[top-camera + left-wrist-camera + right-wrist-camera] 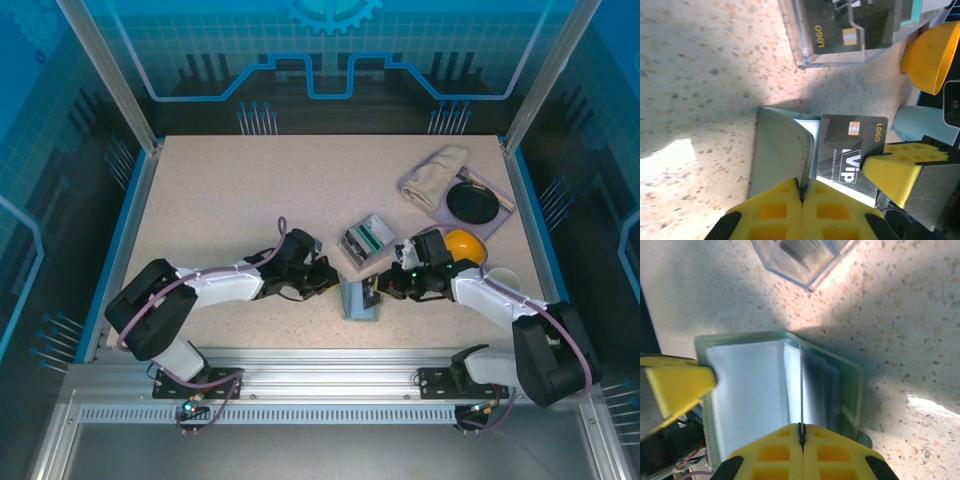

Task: Put the credit cards into the card holder
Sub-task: Open the card holder at the bottom-center of the table.

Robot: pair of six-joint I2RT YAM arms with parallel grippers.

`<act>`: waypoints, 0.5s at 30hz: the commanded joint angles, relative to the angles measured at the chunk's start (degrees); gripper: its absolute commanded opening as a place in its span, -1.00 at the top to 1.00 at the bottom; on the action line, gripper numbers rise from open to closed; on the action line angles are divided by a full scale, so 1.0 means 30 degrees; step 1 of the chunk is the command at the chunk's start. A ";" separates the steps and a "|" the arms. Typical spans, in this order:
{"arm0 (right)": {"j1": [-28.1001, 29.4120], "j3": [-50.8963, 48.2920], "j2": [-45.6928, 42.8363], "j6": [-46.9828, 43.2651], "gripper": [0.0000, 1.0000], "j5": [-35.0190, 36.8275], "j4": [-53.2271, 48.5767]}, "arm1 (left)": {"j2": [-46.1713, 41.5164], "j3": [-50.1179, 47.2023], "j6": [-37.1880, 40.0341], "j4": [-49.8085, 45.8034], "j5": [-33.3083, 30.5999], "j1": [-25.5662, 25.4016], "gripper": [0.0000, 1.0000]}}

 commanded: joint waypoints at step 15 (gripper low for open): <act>0.2134 0.1133 0.0003 -0.0501 0.99 0.1989 -0.0369 | 0.0274 -0.1126 0.3629 -0.2640 0.0149 0.0628 0.60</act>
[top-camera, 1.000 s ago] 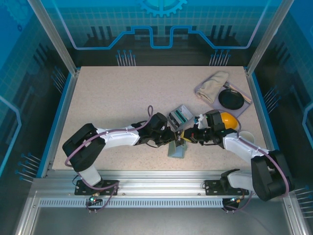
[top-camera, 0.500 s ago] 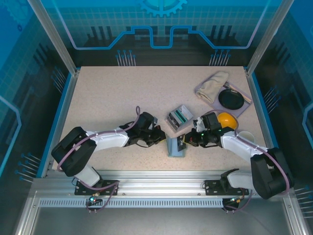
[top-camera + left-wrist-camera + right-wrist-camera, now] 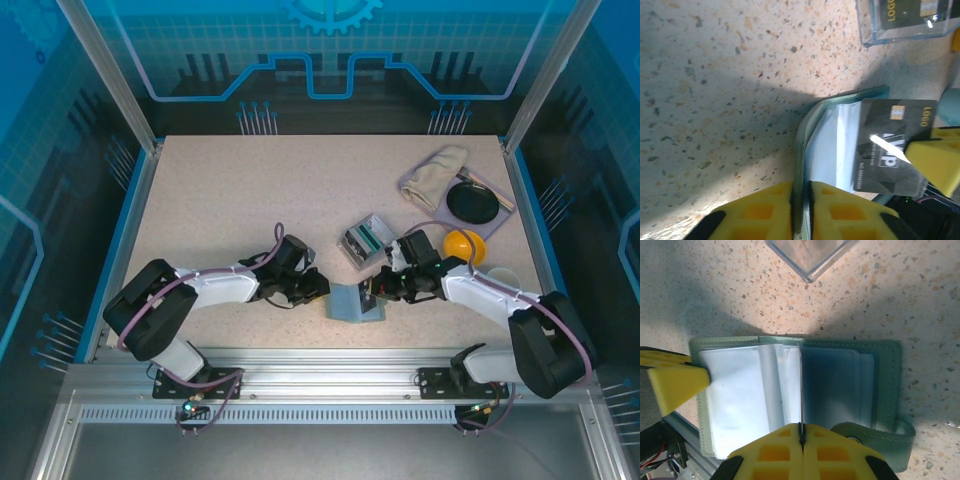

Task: Put the credit cards into the card holder
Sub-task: Open the card holder at the bottom-center of the table, then insert the credit card into the card slot.

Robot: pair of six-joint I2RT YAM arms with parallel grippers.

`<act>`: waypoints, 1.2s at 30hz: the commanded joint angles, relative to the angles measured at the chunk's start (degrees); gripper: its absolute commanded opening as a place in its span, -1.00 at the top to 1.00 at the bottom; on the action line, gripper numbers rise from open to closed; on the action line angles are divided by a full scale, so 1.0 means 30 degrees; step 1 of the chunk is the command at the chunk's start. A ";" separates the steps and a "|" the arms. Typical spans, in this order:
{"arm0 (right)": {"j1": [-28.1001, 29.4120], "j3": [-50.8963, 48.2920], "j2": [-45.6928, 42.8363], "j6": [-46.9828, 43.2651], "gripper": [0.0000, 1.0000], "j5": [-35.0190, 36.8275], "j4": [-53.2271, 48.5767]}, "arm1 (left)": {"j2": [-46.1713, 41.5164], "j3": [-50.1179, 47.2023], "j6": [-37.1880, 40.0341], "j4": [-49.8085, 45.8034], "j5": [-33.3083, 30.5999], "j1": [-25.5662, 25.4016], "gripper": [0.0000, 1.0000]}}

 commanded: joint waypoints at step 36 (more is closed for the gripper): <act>0.0910 -0.2104 0.1905 0.2485 0.98 -0.2010 0.5540 | -0.0179 0.0158 0.0797 -0.3743 -0.2855 -0.0796 0.16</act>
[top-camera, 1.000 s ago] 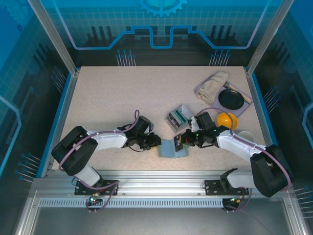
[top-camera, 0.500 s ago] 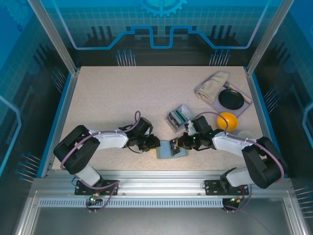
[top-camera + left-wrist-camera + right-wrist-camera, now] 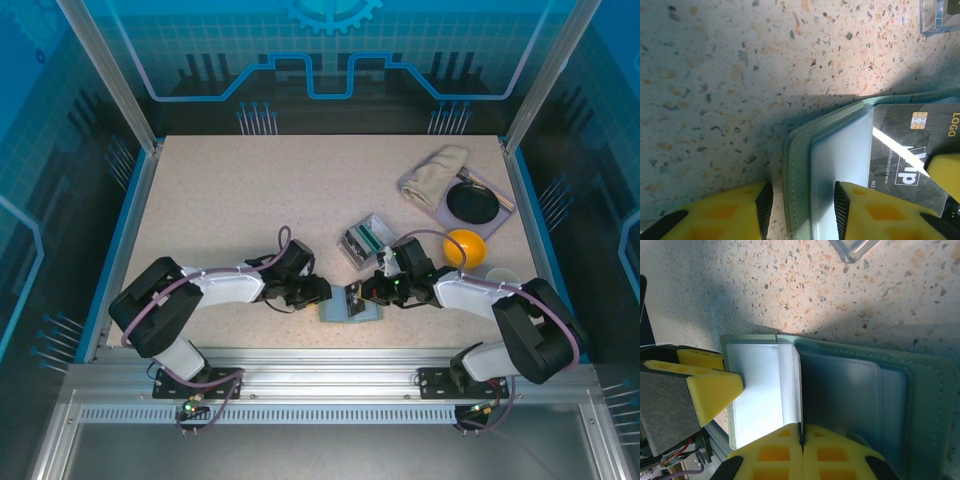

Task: Put the credit cards into the card holder
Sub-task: Insert the credit card into the card slot.

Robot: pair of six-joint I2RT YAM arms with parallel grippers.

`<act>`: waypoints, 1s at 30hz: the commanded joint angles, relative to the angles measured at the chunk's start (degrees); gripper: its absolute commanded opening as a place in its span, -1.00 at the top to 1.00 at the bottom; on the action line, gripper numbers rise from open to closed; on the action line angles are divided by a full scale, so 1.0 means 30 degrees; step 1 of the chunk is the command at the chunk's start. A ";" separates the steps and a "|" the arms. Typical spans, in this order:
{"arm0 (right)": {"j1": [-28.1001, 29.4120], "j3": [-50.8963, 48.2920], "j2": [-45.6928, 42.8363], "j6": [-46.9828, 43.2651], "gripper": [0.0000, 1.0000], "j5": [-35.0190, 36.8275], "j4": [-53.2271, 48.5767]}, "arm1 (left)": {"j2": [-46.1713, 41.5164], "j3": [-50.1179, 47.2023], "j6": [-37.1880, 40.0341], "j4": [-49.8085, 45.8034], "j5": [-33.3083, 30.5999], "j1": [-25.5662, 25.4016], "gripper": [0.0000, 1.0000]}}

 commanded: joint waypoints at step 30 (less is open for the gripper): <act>0.0099 -0.0656 -0.0776 0.1039 0.98 -0.0128 0.0715 | -0.0076 -0.1192 -0.0799 0.0051 -0.0495 -0.0236 0.81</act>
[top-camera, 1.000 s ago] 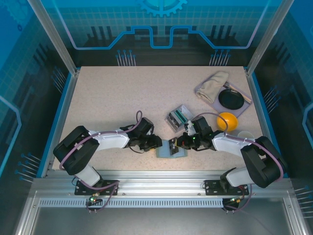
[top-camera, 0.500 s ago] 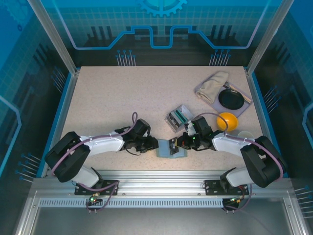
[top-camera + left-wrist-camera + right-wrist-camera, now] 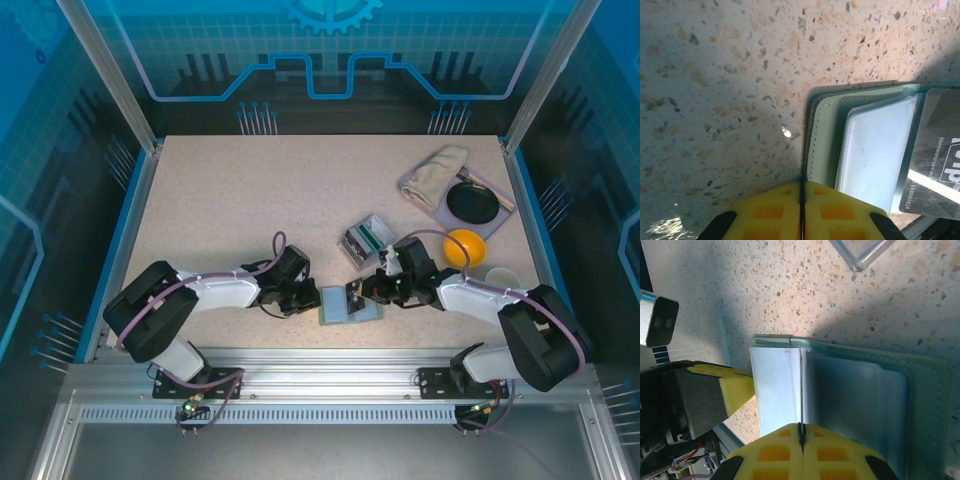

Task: Put the credit cards into the card holder
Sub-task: Insert the credit card into the card slot.

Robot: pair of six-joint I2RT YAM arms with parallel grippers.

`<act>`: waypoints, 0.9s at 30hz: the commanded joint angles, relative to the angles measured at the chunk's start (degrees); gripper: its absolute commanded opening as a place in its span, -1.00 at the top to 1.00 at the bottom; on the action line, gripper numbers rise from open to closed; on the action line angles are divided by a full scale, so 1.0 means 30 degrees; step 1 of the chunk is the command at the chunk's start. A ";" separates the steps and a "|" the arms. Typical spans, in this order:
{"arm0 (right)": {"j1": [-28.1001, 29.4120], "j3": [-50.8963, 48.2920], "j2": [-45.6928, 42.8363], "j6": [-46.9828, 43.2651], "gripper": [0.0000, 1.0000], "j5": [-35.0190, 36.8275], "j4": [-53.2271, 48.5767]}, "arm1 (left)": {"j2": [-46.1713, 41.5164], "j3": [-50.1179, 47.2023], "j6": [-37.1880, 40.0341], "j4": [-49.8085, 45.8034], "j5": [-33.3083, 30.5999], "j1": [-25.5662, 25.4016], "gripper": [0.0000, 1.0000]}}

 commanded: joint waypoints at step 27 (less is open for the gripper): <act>0.1673 -0.1041 0.1539 0.1171 0.98 -0.0316 0.2705 | 0.0436 0.0230 -0.0795 -0.0136 -0.0382 -0.0274 0.84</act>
